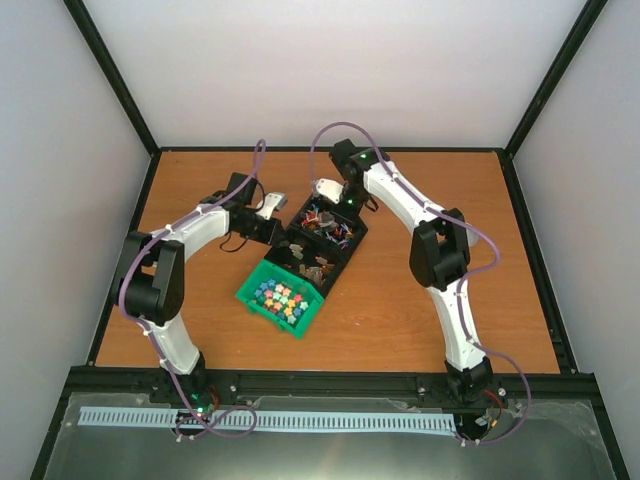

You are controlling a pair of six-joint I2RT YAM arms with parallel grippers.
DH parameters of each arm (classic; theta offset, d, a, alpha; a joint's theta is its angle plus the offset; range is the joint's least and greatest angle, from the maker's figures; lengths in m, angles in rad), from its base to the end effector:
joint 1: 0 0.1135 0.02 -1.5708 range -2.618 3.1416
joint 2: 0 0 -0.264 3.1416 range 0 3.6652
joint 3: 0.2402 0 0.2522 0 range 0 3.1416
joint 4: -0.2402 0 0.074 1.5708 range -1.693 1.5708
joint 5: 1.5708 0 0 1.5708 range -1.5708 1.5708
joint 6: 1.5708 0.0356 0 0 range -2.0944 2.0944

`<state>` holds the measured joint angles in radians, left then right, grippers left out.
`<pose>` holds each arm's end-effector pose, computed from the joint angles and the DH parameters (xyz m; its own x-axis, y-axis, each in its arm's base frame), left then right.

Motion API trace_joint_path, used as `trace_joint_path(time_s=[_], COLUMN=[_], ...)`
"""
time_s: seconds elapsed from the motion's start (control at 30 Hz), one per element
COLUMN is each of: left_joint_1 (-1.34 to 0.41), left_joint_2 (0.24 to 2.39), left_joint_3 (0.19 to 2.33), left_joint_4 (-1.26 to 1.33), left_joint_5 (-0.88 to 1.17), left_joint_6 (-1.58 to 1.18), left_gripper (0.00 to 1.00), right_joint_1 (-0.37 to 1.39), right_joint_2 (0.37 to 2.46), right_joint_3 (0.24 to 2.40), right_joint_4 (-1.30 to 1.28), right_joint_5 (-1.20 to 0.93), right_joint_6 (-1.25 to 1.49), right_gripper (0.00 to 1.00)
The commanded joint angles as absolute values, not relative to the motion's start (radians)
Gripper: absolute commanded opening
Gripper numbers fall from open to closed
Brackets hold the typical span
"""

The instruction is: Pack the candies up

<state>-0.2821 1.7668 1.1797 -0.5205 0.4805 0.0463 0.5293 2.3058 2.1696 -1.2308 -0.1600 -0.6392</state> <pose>0.3371 -0.1148 0.1923 -0.8377 0.2855 -0.4655 0.4845 0.7818 -0.3924 0.4028 0.2422 0.2286 -0.3645 -0.8955 -0.2555 -0.9267 0.3759 0.0045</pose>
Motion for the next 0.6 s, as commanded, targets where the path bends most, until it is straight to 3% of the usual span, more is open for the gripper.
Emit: trace_joint_path(time_s=[0.0,0.27,0.57], left_joint_1=[-0.307,-0.294,-0.234], left_joint_2=[1.805,1.810,1.803], left_joint_3=[1.213,1.209,1.198], left_joint_4=[-0.495,-0.506,-0.505], left_joint_5=[0.520,0.496,0.493], left_joint_6=[0.097,0.071,0.043], left_gripper=[0.01,0.01,0.01], right_joint_1=[0.542,0.539,0.470], right_joint_2=[2.308,2.112,1.962], right_joint_3=[2.042,1.742,1.541], right_joint_4=[-1.153,-0.828,-0.662], right_joint_5=[-0.297,-0.379,-0.464], right_joint_6=[-0.601,-0.564,-0.551], right_gripper=[0.03,0.03,0.03])
